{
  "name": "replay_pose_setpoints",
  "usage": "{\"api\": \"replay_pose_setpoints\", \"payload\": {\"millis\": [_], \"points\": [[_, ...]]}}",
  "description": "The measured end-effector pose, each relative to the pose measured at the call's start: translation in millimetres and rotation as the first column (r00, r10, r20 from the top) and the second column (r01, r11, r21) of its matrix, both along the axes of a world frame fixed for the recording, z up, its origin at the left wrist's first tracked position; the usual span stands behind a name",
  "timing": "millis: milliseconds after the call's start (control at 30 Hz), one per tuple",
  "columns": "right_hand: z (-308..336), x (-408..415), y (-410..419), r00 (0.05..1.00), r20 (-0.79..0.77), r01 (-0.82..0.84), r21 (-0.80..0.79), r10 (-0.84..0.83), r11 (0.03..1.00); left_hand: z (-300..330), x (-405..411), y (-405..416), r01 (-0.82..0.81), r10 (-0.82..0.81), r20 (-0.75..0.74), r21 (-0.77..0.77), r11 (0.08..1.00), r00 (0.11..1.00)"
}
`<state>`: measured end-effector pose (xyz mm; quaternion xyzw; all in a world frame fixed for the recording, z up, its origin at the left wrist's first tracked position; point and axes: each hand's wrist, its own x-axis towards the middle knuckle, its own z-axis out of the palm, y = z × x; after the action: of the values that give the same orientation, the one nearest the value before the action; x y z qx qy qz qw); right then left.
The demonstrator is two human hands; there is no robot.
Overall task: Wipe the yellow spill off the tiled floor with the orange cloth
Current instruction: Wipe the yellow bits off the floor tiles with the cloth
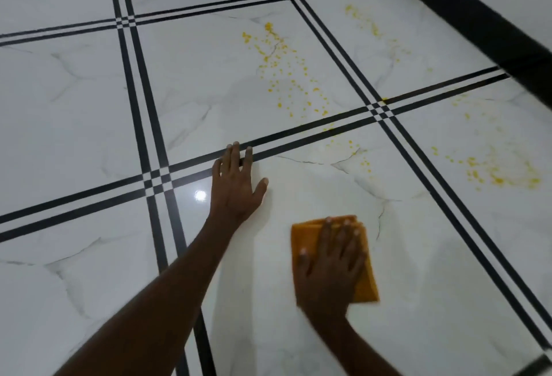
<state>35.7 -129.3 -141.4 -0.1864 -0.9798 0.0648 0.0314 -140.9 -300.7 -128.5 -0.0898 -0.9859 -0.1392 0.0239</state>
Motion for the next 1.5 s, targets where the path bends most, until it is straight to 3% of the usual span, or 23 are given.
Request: {"api": "replay_pose_setpoints", "payload": {"millis": [67, 133, 167, 200, 267, 333, 367, 433, 467, 533, 600, 667, 700, 767, 833, 900, 933, 1033, 1100, 1133, 1267, 1367, 1500], "points": [[3, -7, 9, 0.960, -0.001, -0.280, -0.036, 0.280, 0.959, -5, -22, 6, -0.026, 0.028, 0.039, -0.059, 0.998, 0.999], [5, -59, 38, 0.797, 0.019, -0.603, -0.015, 0.603, 0.797, -14, -34, 5, -0.075, 0.080, 0.072, -0.072, 0.995, 0.994], [3, -95, 54, 0.721, 0.026, -0.693, 0.012, 0.693, 0.721, -19, -35, 3, -0.096, 0.101, 0.073, -0.069, 0.993, 0.992], [-2, -132, 72, 0.713, 0.023, -0.701, 0.009, 0.700, 0.713, -22, -37, 3, -0.099, 0.104, 0.062, -0.082, 0.992, 0.993], [-5, -190, 109, 0.854, 0.002, -0.520, 0.021, 0.520, 0.854, -28, -36, 2, -0.115, 0.117, 0.011, -0.091, 0.989, 0.993], [-7, -201, 143, 0.981, -0.040, -0.191, 0.031, 0.192, 0.981, -28, -35, 3, -0.125, 0.125, -0.008, -0.086, 0.988, 0.992], [-7, -192, 150, 0.998, -0.068, -0.002, 0.014, 0.003, 1.000, -26, -37, 3, -0.117, 0.117, -0.001, -0.088, 0.989, 0.993], [0, -161, 121, 0.931, -0.095, 0.352, -0.015, -0.352, 0.936, -23, -38, 5, -0.117, 0.118, 0.002, -0.089, 0.989, 0.993], [3, -144, 92, 0.905, -0.074, 0.419, -0.008, -0.419, 0.908, -22, -38, 4, -0.123, 0.125, 0.011, -0.087, 0.989, 0.992], [7, -126, 43, 0.955, -0.017, 0.295, -0.007, -0.295, 0.955, -19, -38, 5, -0.127, 0.131, 0.035, -0.090, 0.988, 0.991], [6, -150, 37, 0.998, 0.023, -0.059, -0.017, 0.059, 0.998, -17, -38, 4, -0.118, 0.123, 0.046, -0.089, 0.989, 0.991], [6, -207, 68, 0.913, 0.068, -0.403, 0.002, 0.402, 0.915, -18, -38, 4, -0.122, 0.127, 0.052, -0.085, 0.989, 0.991], [6, -239, 89, 0.876, 0.083, -0.480, 0.028, 0.476, 0.877, -19, -38, 4, -0.124, 0.129, 0.048, -0.084, 0.989, 0.991], [6, -280, 135, 0.920, 0.057, -0.391, 0.077, 0.387, 0.917, -20, -37, 4, -0.123, 0.126, 0.037, -0.071, 0.990, 0.991], [9, -281, 149, 0.995, -0.019, -0.092, 0.045, 0.093, 0.995, -22, -39, 2, -0.129, 0.131, 0.029, -0.063, 0.990, 0.991], [9, -248, 109, 0.983, -0.068, 0.172, 0.019, -0.170, 0.985, -21, -39, 4, -0.127, 0.129, 0.040, -0.063, 0.990, 0.991], [10, -225, 78, 0.980, -0.068, 0.188, 0.019, -0.187, 0.982, -20, -39, 3, -0.128, 0.131, 0.039, -0.069, 0.989, 0.991], [6, -192, 14, 0.978, 0.015, -0.209, -0.020, 0.210, 0.978, -19, -37, 3, -0.117, 0.121, 0.055, -0.078, 0.990, 0.991], [3, -235, 40, 0.891, 0.007, -0.453, -0.026, 0.453, 0.891, -22, -37, 2, -0.114, 0.120, 0.055, -0.090, 0.989, 0.991], [4, -263, 65, 0.873, 0.015, -0.487, -0.019, 0.488, 0.873, -22, -37, 2, -0.113, 0.118, 0.049, -0.094, 0.989, 0.992], [2, -281, 144, 0.995, -0.058, -0.074, 0.060, 0.078, 0.995, -21, -37, 1, -0.112, 0.114, 0.019, -0.079, 0.991, 0.993], [4, -198, 79, 0.980, -0.101, 0.172, 0.000, -0.172, 0.985, -15, -38, 4, -0.121, 0.126, 0.050, -0.086, 0.989, 0.991], [6, -113, 7, 0.966, -0.032, -0.257, -0.057, 0.255, 0.965, -18, -38, 0, -0.092, 0.099, 0.065, -0.099, 0.991, 0.993]]}}
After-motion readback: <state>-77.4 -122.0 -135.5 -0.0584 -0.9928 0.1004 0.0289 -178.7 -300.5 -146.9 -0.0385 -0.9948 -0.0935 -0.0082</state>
